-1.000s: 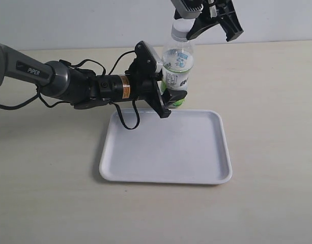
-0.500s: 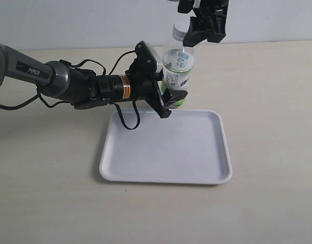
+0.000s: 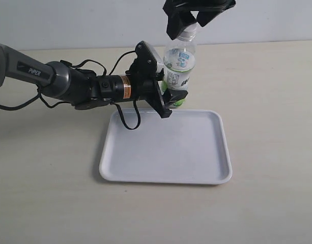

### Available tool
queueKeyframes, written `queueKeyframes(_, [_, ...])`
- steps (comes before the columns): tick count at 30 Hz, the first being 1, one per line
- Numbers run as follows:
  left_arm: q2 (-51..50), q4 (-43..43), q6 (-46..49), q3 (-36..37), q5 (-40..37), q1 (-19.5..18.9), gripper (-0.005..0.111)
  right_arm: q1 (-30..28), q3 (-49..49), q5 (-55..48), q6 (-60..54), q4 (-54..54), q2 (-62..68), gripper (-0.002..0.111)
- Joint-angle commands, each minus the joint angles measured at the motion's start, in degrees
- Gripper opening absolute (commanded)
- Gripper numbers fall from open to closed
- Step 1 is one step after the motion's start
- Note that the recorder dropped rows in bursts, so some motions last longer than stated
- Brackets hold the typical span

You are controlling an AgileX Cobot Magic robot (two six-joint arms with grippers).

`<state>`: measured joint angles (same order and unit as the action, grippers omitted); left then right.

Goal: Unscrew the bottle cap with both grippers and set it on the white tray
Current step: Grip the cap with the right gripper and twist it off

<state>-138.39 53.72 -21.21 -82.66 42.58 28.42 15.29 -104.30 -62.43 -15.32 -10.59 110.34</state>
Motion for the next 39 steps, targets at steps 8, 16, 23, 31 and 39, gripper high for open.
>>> queueKeyframes(8, [0.52, -2.06, 0.57, 0.08, 0.94, 0.09, 0.0, 0.09, -0.01, 0.5, 18.0, 3.69, -0.27, 0.073])
queueKeyframes(16, [0.52, -2.05, 0.57, 0.08, 1.35, 0.09, 0.0, 0.09, -0.01, 1.51, 17.99, 3.94, -0.27, 0.069])
queueKeyframes(23, [0.52, -1.58, 0.43, 0.08, 0.28, 0.09, 0.0, 0.09, -0.01, 1.59, 14.96, 3.98, -0.27, 0.069])
queueKeyframes(31, [2.83, 1.54, -2.02, 0.08, -4.62, 0.09, 0.0, 0.09, -0.01, 3.86, 12.33, 4.13, -0.27, 0.068])
queueKeyframes(39, [2.83, 1.55, -1.91, 0.08, -4.62, 0.09, 0.0, 0.09, -0.01, 2.63, 7.86, 2.59, -0.27, 0.064])
